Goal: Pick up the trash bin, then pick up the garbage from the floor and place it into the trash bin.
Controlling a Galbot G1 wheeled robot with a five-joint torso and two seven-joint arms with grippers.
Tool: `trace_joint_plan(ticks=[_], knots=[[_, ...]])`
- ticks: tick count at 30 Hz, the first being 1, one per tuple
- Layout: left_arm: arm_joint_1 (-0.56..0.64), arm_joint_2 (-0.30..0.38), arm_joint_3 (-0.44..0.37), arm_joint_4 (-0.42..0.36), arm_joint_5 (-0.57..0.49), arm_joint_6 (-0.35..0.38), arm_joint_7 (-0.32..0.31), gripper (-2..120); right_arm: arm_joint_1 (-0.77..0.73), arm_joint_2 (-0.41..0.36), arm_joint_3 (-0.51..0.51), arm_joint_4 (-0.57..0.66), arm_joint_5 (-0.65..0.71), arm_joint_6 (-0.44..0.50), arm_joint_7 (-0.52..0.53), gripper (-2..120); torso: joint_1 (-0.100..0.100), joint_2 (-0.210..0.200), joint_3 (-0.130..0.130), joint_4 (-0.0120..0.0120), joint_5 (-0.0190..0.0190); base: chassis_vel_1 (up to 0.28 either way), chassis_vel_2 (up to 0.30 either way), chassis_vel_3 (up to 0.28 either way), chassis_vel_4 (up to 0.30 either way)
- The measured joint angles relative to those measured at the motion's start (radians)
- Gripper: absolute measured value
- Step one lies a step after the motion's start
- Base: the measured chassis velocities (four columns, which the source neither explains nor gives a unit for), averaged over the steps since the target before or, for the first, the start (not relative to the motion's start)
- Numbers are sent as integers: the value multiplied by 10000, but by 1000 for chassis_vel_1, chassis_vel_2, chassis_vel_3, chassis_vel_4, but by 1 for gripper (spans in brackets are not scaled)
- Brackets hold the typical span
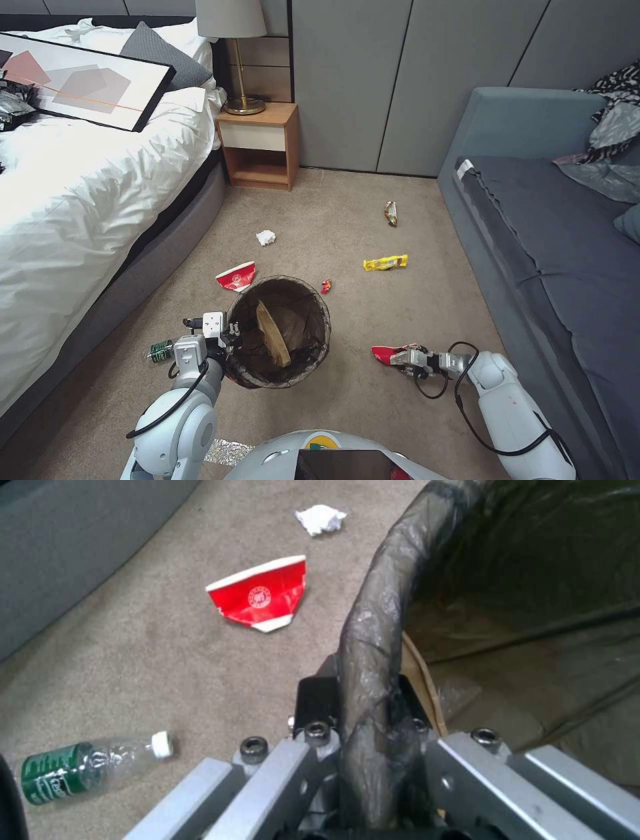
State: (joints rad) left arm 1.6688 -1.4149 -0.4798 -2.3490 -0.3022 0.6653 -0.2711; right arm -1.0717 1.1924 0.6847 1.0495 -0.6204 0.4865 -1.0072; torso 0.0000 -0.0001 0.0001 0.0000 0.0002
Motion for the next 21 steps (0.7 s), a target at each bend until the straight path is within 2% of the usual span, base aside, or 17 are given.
trace_joint_plan(ticks=[1, 3, 4, 6, 9, 21], knots=[[0, 0, 0, 0, 0, 0, 0, 3, 0, 0, 0, 0, 0, 0, 0, 28, 0, 0, 0, 0, 0, 0, 0, 0, 0], [-1, 4, -4, 0, 0, -2, 7, 3, 4, 12, 9, -3, 20, 8, 9, 18, 0, 0, 0, 0, -3, 0, 0, 0, 0], [-1, 4, -4, 0, 0, -2, 7, 3, 4, 12, 9, -3, 20, 8, 9, 18, 0, 0, 0, 0, -3, 0, 0, 0, 0], [-9, -2, -7, 10, 0, -5, 10, 3, 11, 28, 12, 0, 31, 19, 11, 10, 0, 0, -1, 0, -4, 0, 0, 0, 0], [-15, -15, -2, 23, 3, -6, 13, 3, 20, 40, 11, -5, 37, 23, 10, 6, 0, 0, -1, -1, -4, 0, 0, 0, 0], [-38, -13, -6, 66, 5, -8, 20, 3, -21, 21, -29, -20, 388, 51, 81, 4, 0, 0, -1, 1, -1, 0, 0, 0, 0]])
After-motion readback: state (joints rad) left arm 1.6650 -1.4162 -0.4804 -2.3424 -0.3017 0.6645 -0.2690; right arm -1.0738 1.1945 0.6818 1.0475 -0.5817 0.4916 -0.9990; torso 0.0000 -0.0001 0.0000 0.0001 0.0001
